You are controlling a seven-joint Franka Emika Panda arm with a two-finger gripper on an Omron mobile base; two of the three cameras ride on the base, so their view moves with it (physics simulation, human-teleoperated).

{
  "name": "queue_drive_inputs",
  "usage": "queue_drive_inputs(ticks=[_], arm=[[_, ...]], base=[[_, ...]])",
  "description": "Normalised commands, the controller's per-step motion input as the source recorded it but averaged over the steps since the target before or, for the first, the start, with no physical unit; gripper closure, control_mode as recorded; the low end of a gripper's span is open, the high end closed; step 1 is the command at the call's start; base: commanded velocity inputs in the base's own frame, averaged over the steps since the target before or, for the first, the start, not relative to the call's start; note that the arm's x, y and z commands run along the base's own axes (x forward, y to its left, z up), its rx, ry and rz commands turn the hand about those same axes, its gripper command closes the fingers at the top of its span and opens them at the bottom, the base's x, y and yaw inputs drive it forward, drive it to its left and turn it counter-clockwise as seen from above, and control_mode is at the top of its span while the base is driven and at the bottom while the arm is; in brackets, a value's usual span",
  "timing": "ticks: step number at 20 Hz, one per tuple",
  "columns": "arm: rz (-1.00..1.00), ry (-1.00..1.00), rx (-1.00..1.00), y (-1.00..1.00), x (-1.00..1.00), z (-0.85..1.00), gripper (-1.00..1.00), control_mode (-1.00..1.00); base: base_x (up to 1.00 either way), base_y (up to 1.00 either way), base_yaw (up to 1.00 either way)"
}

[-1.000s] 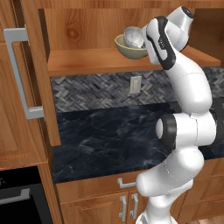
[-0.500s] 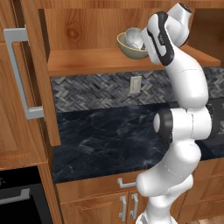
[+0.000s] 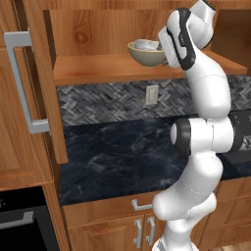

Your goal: Pick up the bowls on the counter and stack them on top of one another in the open cabinet. Place the smaller bowl on top of the larger bowl.

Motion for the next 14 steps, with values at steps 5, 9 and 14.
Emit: queue_drive_inputs(ticks=[5, 9, 14], arm=[[0.0, -0.06, 0.03, 0.0, -0.12, 0.17, -1.0, -1.0], [0.0, -0.06, 0.03, -0.02, -0.25, 0.05, -1.0, -1.0], [0.0, -0.05, 0.02, -0.03, -0.41, 0.01, -1.0, -1.0]], base=[[0.0, 0.0, 0.0], [0.0, 0.0, 0.0], [0.0, 0.0, 0.0]])
